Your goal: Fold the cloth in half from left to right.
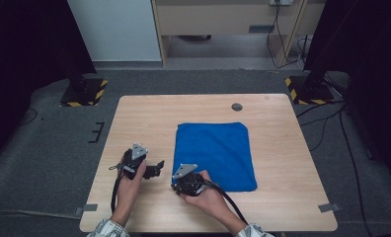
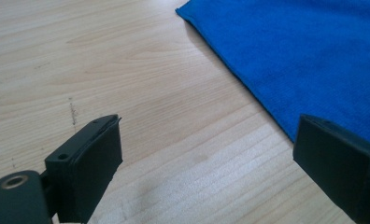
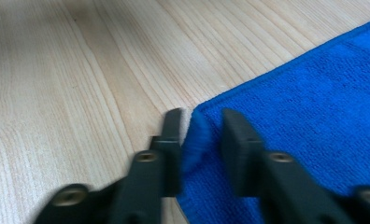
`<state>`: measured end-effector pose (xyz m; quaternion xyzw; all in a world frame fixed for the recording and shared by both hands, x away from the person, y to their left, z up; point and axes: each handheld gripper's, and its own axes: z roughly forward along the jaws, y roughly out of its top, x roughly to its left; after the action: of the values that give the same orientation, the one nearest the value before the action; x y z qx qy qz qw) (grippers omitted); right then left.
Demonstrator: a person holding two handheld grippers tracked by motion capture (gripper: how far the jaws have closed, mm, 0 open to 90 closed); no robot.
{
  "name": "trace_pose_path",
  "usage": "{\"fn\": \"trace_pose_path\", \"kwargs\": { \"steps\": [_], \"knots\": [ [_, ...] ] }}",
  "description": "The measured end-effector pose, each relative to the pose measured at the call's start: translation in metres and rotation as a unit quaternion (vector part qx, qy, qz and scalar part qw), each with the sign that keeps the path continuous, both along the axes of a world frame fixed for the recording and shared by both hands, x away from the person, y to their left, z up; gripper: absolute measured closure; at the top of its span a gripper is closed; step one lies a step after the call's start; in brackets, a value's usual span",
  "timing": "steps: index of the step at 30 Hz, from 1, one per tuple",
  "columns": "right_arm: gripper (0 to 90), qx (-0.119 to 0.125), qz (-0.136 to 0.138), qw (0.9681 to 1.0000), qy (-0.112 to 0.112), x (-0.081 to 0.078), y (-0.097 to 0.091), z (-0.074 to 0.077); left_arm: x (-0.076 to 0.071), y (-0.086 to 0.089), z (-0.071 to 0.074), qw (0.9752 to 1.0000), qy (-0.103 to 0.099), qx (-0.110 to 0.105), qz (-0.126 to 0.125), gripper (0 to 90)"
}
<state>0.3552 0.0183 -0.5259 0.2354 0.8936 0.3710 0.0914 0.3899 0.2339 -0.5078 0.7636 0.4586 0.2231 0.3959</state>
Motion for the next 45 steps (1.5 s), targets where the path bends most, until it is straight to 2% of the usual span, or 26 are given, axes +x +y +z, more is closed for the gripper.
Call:
{"fn": "trace_pose_path", "kwargs": {
  "steps": [2, 3, 7, 11, 19, 24, 27, 28, 30, 31, 33, 36, 38, 40, 42, 44, 45],
  "knots": [
    [84.4, 0.013, 0.001, 0.9997, 0.018, 0.000, -0.001, 0.000, 0.001, -0.001, 0.002, 1.0000, 0.003, -0.006, -0.005, 8.2],
    [86.0, 0.021, 0.004, 0.9996, 0.020, -0.001, -0.002, 0.000, 0.002, -0.003, 0.003, 0.9999, 0.006, -0.012, -0.007, 8.2],
    [87.1, 0.034, -0.001, 0.9990, 0.027, -0.005, -0.002, -0.002, 0.013, -0.008, 0.012, 0.9997, 0.011, -0.014, -0.019, 8.6],
    [87.2, 0.048, 0.007, 0.9982, 0.035, -0.009, 0.001, 0.001, 0.032, -0.011, 0.020, 0.9993, 0.009, -0.025, -0.026, 12.3],
    [87.2, 0.063, 0.015, 0.9971, 0.039, -0.022, 0.011, 0.007, 0.087, -0.022, 0.011, 0.9992, 0.029, 0.009, -0.027, 24.9],
    [87.1, 0.061, 0.018, 0.9971, 0.041, -0.028, 0.020, 0.005, 0.113, -0.030, 0.004, 0.9986, 0.037, 0.031, -0.023, 33.3],
    [87.1, 0.063, 0.014, 0.9970, 0.043, -0.030, 0.022, 0.003, 0.129, -0.030, -0.002, 0.9983, 0.044, 0.028, -0.026, 39.7],
    [87.1, 0.064, 0.010, 0.9969, 0.044, -0.031, 0.021, 0.002, 0.132, -0.029, -0.004, 0.9981, 0.049, 0.026, -0.027, 40.7],
    [87.1, 0.063, 0.008, 0.9970, 0.044, -0.033, 0.020, 0.001, 0.136, -0.028, -0.007, 0.9990, 0.034, 0.017, -0.023, 44.9],
    [87.0, 0.062, 0.009, 0.9971, 0.044, -0.033, 0.020, 0.001, 0.138, -0.028, -0.007, 0.9991, 0.033, 0.015, -0.021, 46.8],
    [87.0, 0.062, 0.005, 0.9971, 0.043, -0.034, 0.019, 0.000, 0.143, -0.029, -0.009, 0.9983, 0.045, 0.025, -0.027, 46.7],
    [86.9, 0.061, 0.006, 0.9972, 0.043, -0.035, 0.019, 0.000, 0.147, -0.032, -0.006, 0.9983, 0.045, 0.020, -0.030, 46.5],
    [86.9, 0.061, 0.006, 0.9972, 0.043, -0.035, 0.020, 0.000, 0.147, -0.034, -0.007, 0.9981, 0.039, 0.039, -0.027, 48.4],
    [86.8, 0.062, 0.006, 0.9971, 0.044, -0.035, 0.020, -0.001, 0.149, -0.034, -0.010, 0.9979, 0.047, 0.033, -0.030, 49.9],
    [86.8, 0.062, 0.007, 0.9970, 0.045, -0.035, 0.019, 0.000, 0.150, -0.033, -0.015, 0.9970, 0.057, 0.040, -0.034, 50.1],
    [86.8, 0.064, 0.006, 0.9969, 0.045, -0.035, 0.019, 0.000, 0.152, -0.032, -0.018, 0.9969, 0.067, 0.023, -0.033, 48.7],
    [86.7, 0.064, 0.007, 0.9969, 0.045, -0.035, 0.019, 0.000, 0.152, -0.031, -0.020, 0.9968, 0.069, 0.024, -0.032, 48.0]
  ]
}}
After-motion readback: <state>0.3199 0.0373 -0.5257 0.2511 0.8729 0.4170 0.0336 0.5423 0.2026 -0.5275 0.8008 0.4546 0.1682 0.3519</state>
